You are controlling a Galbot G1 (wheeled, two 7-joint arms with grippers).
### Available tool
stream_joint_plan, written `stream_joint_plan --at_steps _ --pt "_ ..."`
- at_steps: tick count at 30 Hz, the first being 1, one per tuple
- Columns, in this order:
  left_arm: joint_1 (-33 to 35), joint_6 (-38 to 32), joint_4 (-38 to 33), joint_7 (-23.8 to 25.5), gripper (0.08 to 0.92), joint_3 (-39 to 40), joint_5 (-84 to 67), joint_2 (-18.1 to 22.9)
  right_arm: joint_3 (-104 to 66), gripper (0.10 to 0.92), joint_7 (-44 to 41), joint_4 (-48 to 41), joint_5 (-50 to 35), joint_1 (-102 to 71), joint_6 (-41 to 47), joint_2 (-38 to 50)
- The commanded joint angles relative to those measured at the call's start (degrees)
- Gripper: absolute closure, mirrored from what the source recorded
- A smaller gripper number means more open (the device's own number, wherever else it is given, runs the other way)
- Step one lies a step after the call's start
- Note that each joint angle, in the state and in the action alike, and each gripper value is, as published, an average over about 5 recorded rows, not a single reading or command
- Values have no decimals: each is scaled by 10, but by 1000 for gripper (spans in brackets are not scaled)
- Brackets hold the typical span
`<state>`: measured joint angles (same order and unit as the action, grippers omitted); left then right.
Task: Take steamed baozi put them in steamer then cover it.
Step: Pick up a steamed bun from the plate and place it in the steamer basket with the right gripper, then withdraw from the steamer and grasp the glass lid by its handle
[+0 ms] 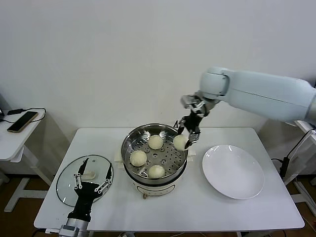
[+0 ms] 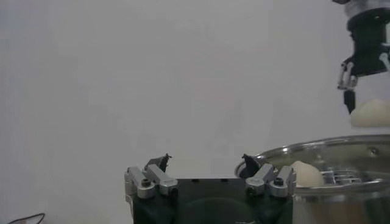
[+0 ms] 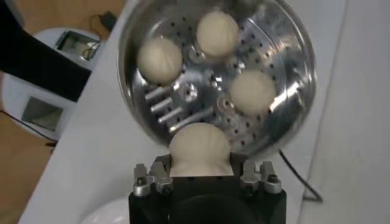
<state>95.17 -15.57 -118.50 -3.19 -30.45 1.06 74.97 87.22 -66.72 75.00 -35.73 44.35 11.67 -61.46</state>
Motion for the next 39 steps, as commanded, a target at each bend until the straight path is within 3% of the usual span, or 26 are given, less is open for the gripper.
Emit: stream_joint_plan --at_steps 1,12,19,27,31,34,36,39 --pt "-1 -2 2 0 177 -1 -1 0 45 372 18 -5 -25 -4 21 -95" --pt "4 -7 3 2 177 -8 -3 -1 48 381 19 -88 23 -52 5 -111" --pt "2 -4 4 1 177 -9 -3 0 44 378 23 -92 32 -65 1 -108" --pt "2 -1 4 0 177 -12 -1 -1 18 224 30 -73 28 -68 0 -92" --pt "-1 -1 7 -4 177 -12 12 -1 -47 204 46 -47 18 -71 -5 -50" --pt "-8 -4 13 -11 177 -13 36 -2 -101 203 125 -11 -20 -75 -31 0" --pt "-14 -13 21 -18 177 -14 70 -5 -120 203 255 21 -60 -80 -72 37" --pt "-24 -42 37 -29 177 -21 147 -7 -156 203 519 68 -93 -119 -140 88"
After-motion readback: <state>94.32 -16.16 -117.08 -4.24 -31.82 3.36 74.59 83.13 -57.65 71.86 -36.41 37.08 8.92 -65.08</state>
